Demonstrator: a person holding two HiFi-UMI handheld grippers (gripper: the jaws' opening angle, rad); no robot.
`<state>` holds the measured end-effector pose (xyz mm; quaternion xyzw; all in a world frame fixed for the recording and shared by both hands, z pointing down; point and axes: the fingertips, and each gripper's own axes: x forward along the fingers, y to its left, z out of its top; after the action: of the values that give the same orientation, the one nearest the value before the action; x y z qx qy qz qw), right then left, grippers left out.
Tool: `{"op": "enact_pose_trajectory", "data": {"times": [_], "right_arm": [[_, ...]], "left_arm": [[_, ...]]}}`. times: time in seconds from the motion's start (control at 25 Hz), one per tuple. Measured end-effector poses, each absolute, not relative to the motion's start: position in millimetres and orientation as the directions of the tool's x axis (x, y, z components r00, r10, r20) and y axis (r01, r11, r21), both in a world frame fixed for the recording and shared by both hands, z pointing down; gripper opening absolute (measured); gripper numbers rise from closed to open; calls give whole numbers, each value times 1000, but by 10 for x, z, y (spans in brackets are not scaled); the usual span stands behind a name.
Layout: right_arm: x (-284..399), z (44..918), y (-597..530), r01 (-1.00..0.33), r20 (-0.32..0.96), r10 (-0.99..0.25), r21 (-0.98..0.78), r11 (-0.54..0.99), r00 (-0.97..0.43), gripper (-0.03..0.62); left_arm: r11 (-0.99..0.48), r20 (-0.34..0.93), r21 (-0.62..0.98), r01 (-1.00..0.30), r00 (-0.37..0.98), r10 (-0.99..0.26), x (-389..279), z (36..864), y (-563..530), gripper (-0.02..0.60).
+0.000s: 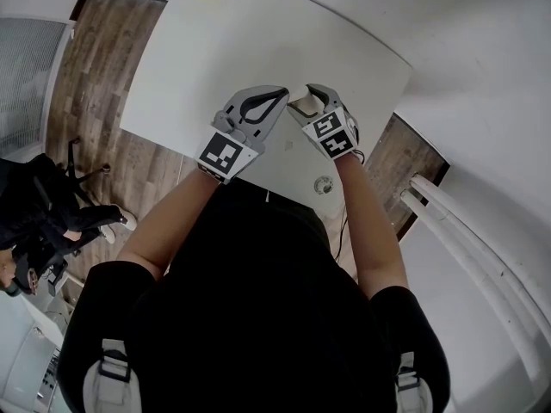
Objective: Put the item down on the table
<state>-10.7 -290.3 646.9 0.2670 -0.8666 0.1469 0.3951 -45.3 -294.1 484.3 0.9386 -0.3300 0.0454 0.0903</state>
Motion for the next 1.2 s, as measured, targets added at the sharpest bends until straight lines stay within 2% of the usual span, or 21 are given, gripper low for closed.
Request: {"op": "enact_pose_trajectory", "data": {"times": [0.36,0.88,1.2], "right_arm": [[-316,6697,-2915,-483,807,-301,22,875,-508,268],[-350,7309,-2678,-292,906,-160,43,955,-392,267],[-324,7374,-2639,-270,917,-139,36,962,-375,272]], "left_arm": [[-754,159,151,-640,768,-620,-578,4931,-2990,-6],[-739,171,170,-652,758,-630,-720,5025,-2987,-6],[-747,175,169,-643,765,-619,-710,5046,-2952,-6]]}}
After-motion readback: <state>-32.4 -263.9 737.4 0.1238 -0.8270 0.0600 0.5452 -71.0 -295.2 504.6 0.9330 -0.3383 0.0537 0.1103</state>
